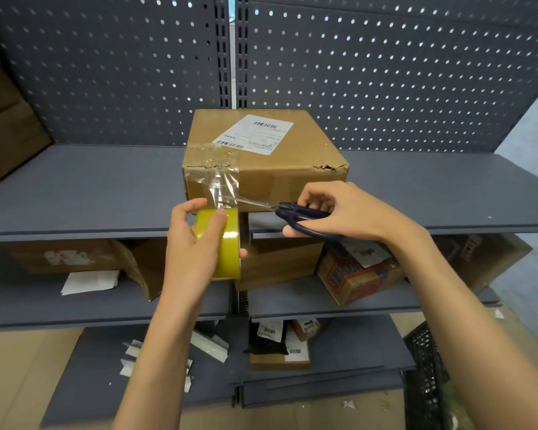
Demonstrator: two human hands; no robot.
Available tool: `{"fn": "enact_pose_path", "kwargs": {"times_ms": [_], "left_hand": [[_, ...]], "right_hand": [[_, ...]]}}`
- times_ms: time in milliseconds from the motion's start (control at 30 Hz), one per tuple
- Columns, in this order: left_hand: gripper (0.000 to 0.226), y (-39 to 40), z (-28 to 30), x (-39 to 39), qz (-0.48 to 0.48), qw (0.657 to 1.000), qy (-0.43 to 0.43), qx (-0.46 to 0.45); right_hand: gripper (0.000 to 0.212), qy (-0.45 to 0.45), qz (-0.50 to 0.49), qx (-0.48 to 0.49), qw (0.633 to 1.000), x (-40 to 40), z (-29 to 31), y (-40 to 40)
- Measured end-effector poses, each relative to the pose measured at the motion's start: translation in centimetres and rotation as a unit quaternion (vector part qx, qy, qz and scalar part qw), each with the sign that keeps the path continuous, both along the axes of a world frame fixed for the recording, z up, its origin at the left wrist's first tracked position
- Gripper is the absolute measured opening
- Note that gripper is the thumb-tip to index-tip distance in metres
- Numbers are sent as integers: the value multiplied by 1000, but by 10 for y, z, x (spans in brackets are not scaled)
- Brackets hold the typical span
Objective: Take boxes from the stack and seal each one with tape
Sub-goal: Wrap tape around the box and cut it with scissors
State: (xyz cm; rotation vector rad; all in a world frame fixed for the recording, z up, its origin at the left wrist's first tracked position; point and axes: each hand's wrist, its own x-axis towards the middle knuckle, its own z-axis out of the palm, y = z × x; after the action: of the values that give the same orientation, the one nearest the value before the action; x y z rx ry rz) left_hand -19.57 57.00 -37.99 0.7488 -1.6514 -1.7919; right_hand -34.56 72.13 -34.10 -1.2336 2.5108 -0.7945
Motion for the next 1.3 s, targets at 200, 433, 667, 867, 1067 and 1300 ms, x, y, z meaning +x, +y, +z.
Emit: {"fn": "enact_pose_path", "kwargs": {"times_ms": [200,433,667,867,1067,1300], "left_hand": [[28,3,3,1,-4,1000,2,-12],[31,1,2,0,-9,1000,-3,-2],[31,-1,0,0,-5,1000,-3,6],[30,1,2,1,-4,1000,-11,-6],[33,0,0,1,-3,1000,-14,1],[29,-1,-3,2,14,1000,-14,18]], "right_hand": [[42,-6,7,13,1000,-4,-6,-13],[38,-31,28,9,999,-6,-5,-24],[38,-42,29,-12,999,-8,-4,-21],[37,-50,39,-25,998,-12,-4,-21],[32,-43,43,-28,998,-12,-4,-22],[32,-20,39,-24,999,-5,-8,-24]]}}
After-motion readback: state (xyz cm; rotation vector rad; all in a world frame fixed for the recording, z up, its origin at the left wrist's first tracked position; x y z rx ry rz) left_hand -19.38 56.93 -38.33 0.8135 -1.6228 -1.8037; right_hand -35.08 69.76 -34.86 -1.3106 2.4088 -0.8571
